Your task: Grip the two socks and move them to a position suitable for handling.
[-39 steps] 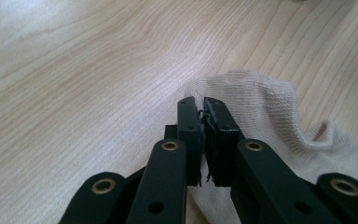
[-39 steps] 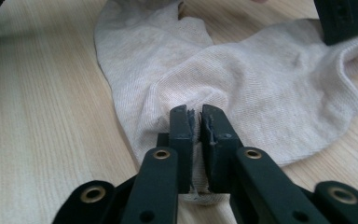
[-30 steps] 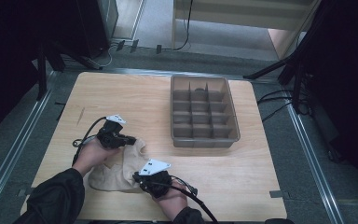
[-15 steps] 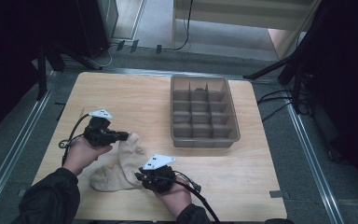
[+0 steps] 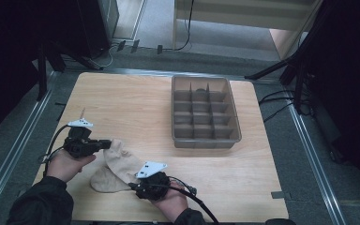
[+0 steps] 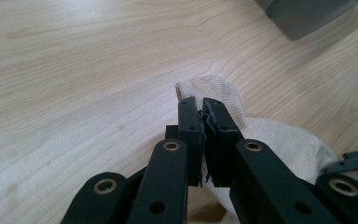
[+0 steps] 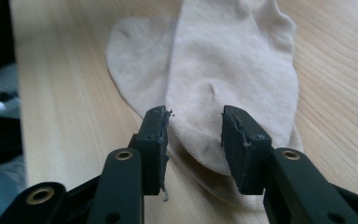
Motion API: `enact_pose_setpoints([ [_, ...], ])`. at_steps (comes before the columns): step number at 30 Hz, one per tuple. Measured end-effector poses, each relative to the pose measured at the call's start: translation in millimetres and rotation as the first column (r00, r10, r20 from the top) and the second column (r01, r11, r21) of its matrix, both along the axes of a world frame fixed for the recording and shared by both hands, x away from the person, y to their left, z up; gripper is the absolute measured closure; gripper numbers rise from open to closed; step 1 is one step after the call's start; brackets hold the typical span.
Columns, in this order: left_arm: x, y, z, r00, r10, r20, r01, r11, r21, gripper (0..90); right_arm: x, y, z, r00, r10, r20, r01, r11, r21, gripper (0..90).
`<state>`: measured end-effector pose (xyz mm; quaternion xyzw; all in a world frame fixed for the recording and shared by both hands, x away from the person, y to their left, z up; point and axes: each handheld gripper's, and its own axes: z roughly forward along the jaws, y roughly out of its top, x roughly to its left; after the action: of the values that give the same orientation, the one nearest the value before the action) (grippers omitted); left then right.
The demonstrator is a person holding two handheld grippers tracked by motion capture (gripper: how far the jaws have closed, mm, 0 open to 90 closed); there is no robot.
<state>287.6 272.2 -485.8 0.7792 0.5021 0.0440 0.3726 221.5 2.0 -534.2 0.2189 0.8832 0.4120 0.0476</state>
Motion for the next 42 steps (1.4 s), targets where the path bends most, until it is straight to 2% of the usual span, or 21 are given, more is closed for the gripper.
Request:
enact_pose_setpoints([
  [5, -5.7, 4.6, -0.1, 1.0000, 0.003, -0.007, -0.003, 1.0000, -0.003, 85.9, 5.9, -1.3, -4.2, 0.9996, -0.026, 0.009, 0.026, 0.9990, -0.036, 84.1],
  [7, -7.8, 6.0, 1.2, 1.0000, 0.009, -0.001, -0.009, 1.0000, -0.003, 86.0, 8.2, -3.1, -2.6, 0.9993, -0.037, 0.004, 0.038, 0.9987, -0.035, 87.4],
  [10, -12.3, 8.7, 4.8, 0.9997, 0.018, 0.015, -0.018, 0.9998, -0.006, 86.0, 10.7, -6.6, 4.6, 0.9984, -0.054, 0.014, 0.054, 0.9985, -0.009, 87.6],
  [14, -20.2, 11.4, 11.8, 0.9978, 0.043, 0.051, -0.041, 0.9987, -0.028, 86.0, 16.4, -11.4, 17.8, 0.9963, -0.056, 0.066, 0.056, 0.9984, -0.007, 87.6],
  [19, -35.8, 10.7, 19.3, 0.9947, 0.057, 0.085, -0.057, 0.9984, -0.006, 85.8, 24.9, -16.4, 30.8, 0.9940, -0.044, 0.100, 0.045, 0.9989, -0.014, 87.6],
  [22, -46.9, 10.6, 20.4, 0.9935, 0.069, 0.090, -0.069, 0.9976, -0.008, 85.7, 29.5, -19.7, 33.9, 0.9933, -0.036, 0.110, 0.039, 0.9988, -0.028, 87.6],
  [28, -66.9, 10.8, 14.7, 0.9950, 0.079, 0.060, -0.080, 0.9968, 0.002, 85.0, 32.5, -18.5, 32.3, 0.9946, 0.010, 0.103, -0.004, 0.9977, -0.068, 87.7],
  [33, -74.9, 8.9, 8.7, 0.9960, 0.075, 0.048, -0.076, 0.9966, 0.031, 84.6, 31.7, -13.6, 24.8, 0.9881, 0.050, 0.146, -0.032, 0.9925, -0.118, 87.6],
  [38, -77.8, 7.7, 3.2, 0.9972, 0.075, 0.011, -0.075, 0.9963, 0.043, 82.2, 34.8, -13.9, 14.9, 0.9926, 0.050, 0.111, -0.035, 0.9903, -0.134, 86.8],
  [40, -78.5, 8.3, 2.0, 0.9975, 0.071, 0.001, -0.071, 0.9964, 0.046, 80.6, 34.8, -14.7, 13.2, 0.9935, 0.052, 0.101, -0.039, 0.9906, -0.132, 79.4],
  [42, -79.2, 9.4, 2.3, 0.9977, 0.068, 0.002, -0.068, 0.9970, 0.037, 77.5, 34.5, -16.3, 14.7, 0.9963, 0.048, 0.071, -0.039, 0.9919, -0.121, 75.7],
])
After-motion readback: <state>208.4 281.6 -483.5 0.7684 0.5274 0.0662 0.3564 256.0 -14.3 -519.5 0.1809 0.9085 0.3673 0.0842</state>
